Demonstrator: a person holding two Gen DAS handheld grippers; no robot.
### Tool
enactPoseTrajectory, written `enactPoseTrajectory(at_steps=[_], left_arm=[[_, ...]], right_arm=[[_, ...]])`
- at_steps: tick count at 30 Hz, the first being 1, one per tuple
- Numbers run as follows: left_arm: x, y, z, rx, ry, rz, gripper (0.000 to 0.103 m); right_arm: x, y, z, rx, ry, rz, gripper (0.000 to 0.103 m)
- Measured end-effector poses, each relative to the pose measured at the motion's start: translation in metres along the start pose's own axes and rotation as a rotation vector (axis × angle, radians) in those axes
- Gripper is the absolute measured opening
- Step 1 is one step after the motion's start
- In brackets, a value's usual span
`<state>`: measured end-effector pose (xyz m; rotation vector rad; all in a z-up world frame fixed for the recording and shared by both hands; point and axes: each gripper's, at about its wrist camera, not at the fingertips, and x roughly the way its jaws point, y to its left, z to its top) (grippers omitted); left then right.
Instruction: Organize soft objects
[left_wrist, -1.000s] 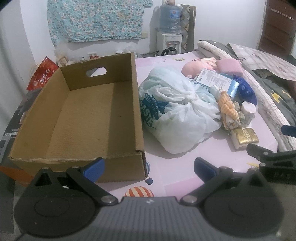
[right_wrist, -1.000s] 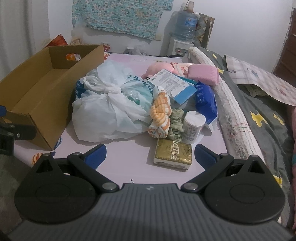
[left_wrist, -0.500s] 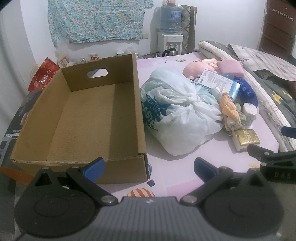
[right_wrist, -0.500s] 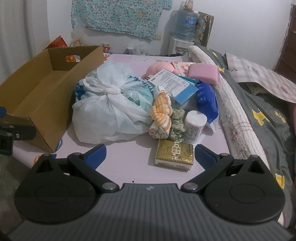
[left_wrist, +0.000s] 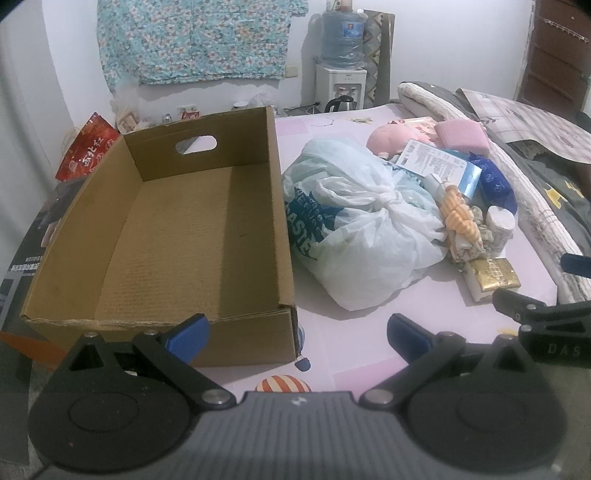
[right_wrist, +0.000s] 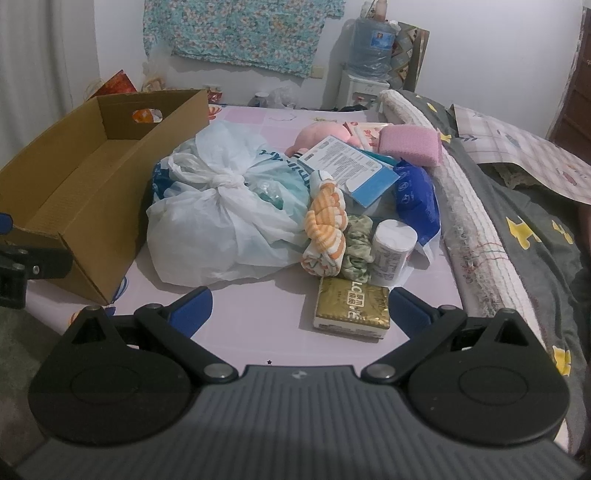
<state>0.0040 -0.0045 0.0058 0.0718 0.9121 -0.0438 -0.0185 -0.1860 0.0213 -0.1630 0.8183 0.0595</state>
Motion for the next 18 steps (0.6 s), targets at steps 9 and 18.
enactPoseTrajectory(at_steps=[9,18], left_arm=[[-0.0002,0.0035,0.0022,-0.004,0.000,0.001,0.103],[-0.0003,0.0043,0.0020,-0.005,0.000,0.000,0.103]], right_arm=[[0.0003,0.0011,0.0003,-0.001,0.000,0.001,0.102],[-0.0001,0.0030,0.0009,-0.002,-0.001,0.001,0.102]])
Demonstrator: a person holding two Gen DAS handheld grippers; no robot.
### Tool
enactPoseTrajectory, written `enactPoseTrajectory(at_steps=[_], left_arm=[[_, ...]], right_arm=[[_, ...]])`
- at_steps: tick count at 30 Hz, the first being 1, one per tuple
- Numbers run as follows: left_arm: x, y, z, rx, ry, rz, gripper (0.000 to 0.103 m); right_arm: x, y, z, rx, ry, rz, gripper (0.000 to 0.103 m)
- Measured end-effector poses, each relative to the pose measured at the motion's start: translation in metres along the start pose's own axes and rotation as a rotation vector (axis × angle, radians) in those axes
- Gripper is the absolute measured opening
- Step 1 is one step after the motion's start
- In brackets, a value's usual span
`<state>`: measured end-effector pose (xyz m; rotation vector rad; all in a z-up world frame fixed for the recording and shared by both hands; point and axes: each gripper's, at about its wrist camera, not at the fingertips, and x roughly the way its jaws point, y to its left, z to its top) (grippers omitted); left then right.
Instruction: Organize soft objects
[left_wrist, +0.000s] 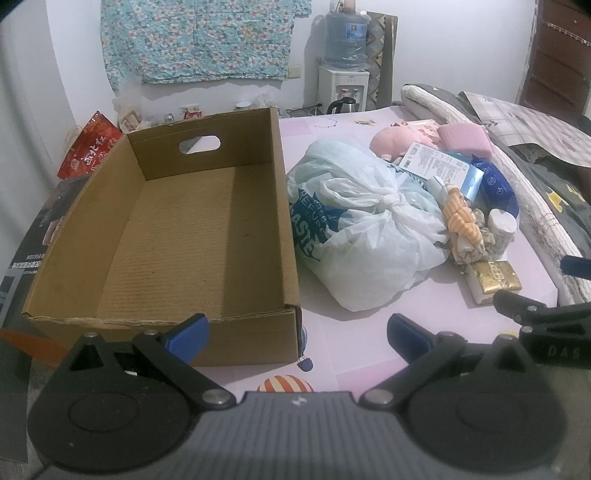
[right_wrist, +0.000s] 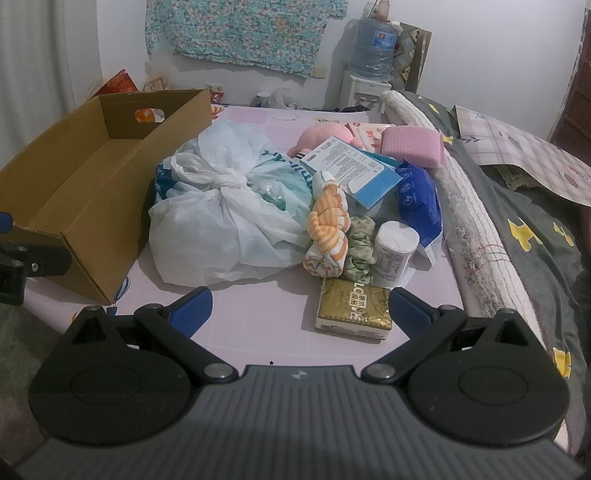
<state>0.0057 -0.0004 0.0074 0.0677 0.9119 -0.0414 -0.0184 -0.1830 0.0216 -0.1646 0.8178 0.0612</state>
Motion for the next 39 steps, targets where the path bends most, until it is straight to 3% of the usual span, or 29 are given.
enactPoseTrajectory(at_steps=[22,33,39], left_arm=[[-0.004,0.000,0.002,0.016,-0.014,-0.012,0.103],[-0.007,-0.056,0.011,0.133,-0.035,-0.092,0.103],[-0.002,-0.092,0.015,0.209,-0.087,-0.157,0.103]], right_arm=[[-0.007,-0.018,-0.007,0.041,-0.014,0.008,0.102],[-0.019,-0.079,-0.045,0.184,-0.070,-0.009,0.102],[-0.013,-0.117,-0.070,0.263,-0.088,-0.024,0.102]])
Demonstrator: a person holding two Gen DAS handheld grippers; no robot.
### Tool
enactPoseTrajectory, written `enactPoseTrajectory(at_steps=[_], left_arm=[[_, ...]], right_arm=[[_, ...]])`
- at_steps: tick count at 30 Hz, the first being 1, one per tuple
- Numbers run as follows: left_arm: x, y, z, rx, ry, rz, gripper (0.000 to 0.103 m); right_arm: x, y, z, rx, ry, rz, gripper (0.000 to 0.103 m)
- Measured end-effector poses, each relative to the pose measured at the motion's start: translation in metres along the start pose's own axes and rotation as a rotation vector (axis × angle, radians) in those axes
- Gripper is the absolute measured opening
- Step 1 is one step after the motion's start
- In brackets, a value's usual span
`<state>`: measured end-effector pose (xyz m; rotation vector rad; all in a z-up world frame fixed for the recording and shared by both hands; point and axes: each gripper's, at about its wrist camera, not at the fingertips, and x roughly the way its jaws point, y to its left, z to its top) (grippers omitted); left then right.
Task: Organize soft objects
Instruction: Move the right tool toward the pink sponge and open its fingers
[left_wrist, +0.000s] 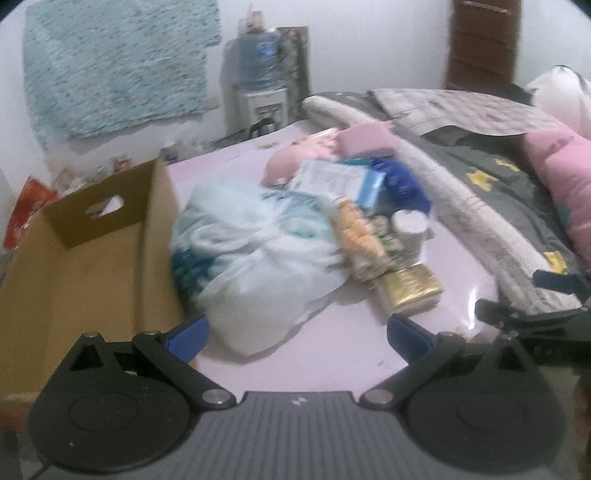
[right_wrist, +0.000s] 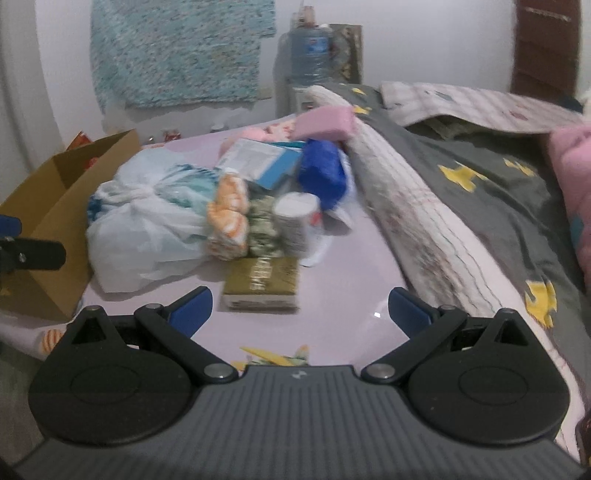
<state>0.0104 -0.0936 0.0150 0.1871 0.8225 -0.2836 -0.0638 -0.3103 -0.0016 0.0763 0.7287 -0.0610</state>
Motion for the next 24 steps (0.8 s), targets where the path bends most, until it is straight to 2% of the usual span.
enactPoseTrajectory(at_steps=[4,10,14,17,20,24], left_arm=[[0.011,-0.013,0.013,0.016,-0.031,-0.058,0.103],[0.026,-0.017,0.043,0.015,-0.091,-0.143,0.103],[0.025,-0.016,0.069,0.006,-0.169,-0.159,0.103],[0.029,-0.018,0.089,0.024,-0.234,-0.135,0.103],[0.043,-0.018,0.111,0.010,-0.217,-0.120,0.103],[0.069,-0.008,0.138,-0.067,-0.148,-0.163,0.103]], right_arm=[[0.007,-0.024,0.003,0.067,-0.016,0.020,0.102],[0.033,-0.055,0.029,0.171,-0.037,0.075,0.102],[0.050,-0.065,0.050,0.186,-0.057,0.102,0.102],[0.061,-0.067,0.065,0.185,-0.073,0.121,0.102],[0.071,-0.067,0.078,0.179,-0.099,0.136,0.102],[0.082,-0.066,0.098,0.165,-0.134,0.165,0.102]])
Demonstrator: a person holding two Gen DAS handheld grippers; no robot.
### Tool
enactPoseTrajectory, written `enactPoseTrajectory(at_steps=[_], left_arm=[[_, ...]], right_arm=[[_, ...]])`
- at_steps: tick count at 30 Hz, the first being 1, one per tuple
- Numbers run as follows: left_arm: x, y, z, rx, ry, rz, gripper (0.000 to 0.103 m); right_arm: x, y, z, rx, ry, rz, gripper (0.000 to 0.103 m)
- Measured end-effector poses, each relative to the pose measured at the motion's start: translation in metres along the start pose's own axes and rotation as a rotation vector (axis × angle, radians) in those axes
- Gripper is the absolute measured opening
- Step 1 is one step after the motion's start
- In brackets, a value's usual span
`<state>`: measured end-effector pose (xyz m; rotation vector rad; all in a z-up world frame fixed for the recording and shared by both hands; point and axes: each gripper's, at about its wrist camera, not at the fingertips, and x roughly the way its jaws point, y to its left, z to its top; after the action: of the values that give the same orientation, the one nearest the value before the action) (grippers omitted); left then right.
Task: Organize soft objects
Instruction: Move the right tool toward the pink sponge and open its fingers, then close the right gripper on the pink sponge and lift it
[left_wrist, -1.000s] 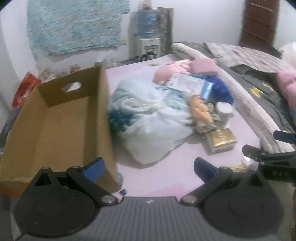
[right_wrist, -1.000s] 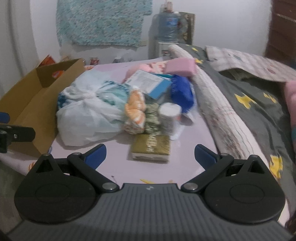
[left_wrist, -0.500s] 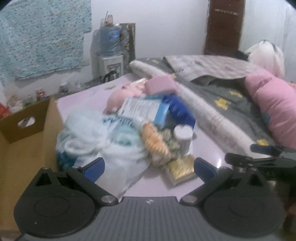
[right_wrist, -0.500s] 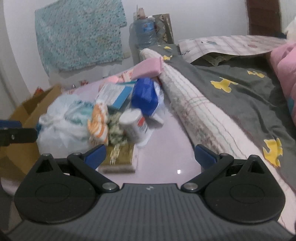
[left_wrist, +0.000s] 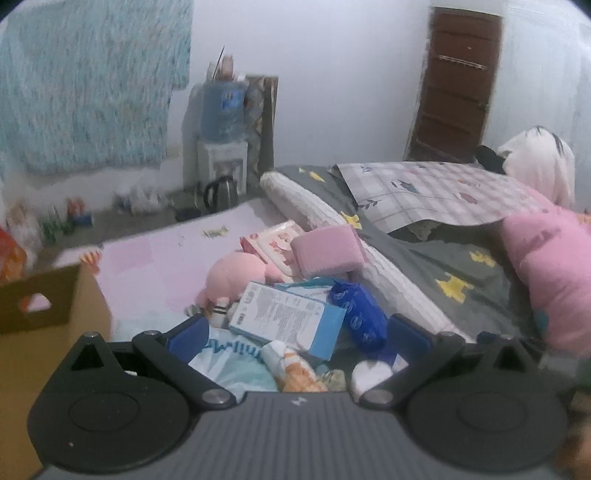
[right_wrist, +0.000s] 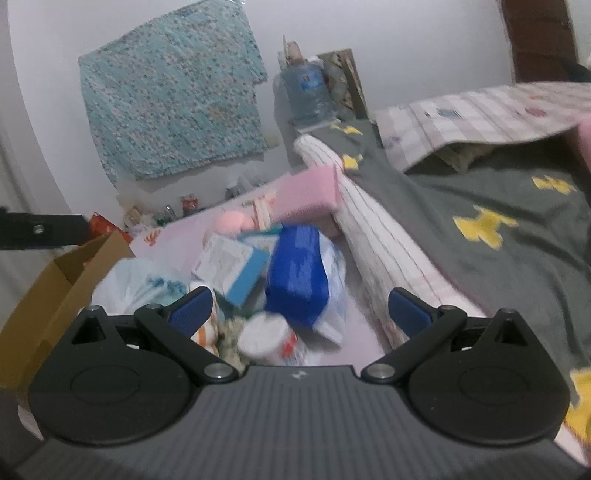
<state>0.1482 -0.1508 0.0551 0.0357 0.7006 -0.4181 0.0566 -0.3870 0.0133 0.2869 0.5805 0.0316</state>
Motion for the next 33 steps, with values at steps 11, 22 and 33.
enactPoseTrajectory(at_steps=[11,22,33], left_arm=[[0.083,0.040,0.031,-0.216,0.126,-0.056,0.095],[0.170,0.037,0.067,-0.238,0.181,-0.057,0.064],[0.228,0.021,0.071,-0.184,0.269,-0.026,0.054]], right_arm=[[0.109,-0.042,0.100,0.182,-0.007,0.133,0.093],[0.232,-0.083,0.128,0.369,0.216,0.118,0.059],[0.248,-0.098,0.119,0.425,0.241,0.167,0.026]])
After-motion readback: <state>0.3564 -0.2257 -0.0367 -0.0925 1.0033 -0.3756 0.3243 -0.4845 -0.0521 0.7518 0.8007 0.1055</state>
